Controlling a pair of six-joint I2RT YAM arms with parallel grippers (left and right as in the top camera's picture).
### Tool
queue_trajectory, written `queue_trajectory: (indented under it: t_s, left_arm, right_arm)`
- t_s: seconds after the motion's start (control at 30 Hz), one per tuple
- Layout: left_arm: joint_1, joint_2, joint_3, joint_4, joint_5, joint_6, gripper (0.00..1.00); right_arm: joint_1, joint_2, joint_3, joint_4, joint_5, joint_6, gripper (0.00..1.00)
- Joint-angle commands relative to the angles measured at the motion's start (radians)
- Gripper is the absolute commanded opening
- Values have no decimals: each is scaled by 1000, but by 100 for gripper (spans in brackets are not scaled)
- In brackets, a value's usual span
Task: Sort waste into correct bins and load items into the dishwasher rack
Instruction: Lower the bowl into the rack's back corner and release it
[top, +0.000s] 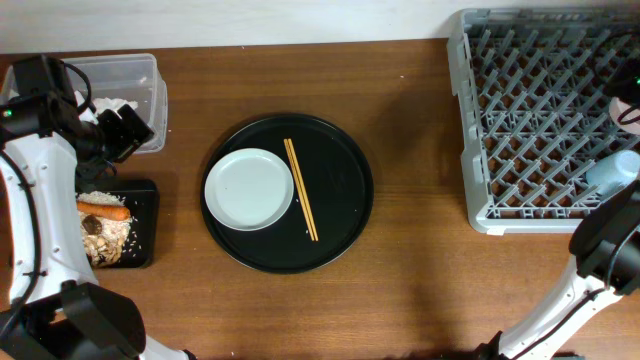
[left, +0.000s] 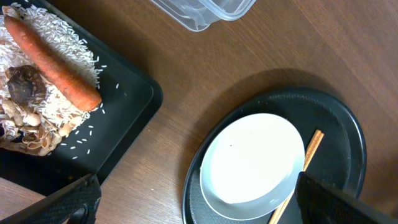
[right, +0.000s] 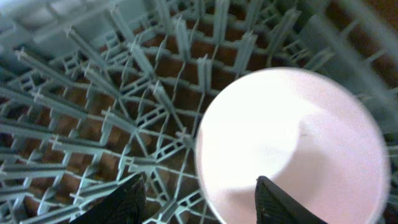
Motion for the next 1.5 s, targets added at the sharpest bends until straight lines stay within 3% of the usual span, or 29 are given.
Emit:
queue_trajectory:
  t_s: [0.0, 0.2, 0.73, 1.0, 1.17, 1.37, 1.43, 1.47]
  left_arm:
    - [0, -27, 3, -2, -4, -13, 99]
    - [0, -27, 3, -2, -3, -13, 99]
    - [0, -27, 3, -2, -3, -13, 99]
    - [0, -27, 3, -2, -3, -13, 99]
    - [0, -27, 3, -2, -3, -13, 99]
    - [1, -27, 3, -1, -4, -13, 99]
    - [1, -27, 3, -2, -3, -13, 99]
    - [1, -27, 3, -2, -3, -13, 99]
  right_arm:
    - [5, 27, -3, -8, -39, -11, 55]
    - [3, 34, -3, -17, 121, -37, 51]
    - [4, 78, -3, -63, 119, -69, 49]
    - [4, 74, 71, -82, 119, -57, 4]
    - [4, 73, 169, -138, 94, -58, 4]
    - [2, 64, 278, -176, -81, 0, 6]
    - [2, 66, 278, -179, -52, -2, 38]
    - [2, 70, 277, -182, -14, -1, 43]
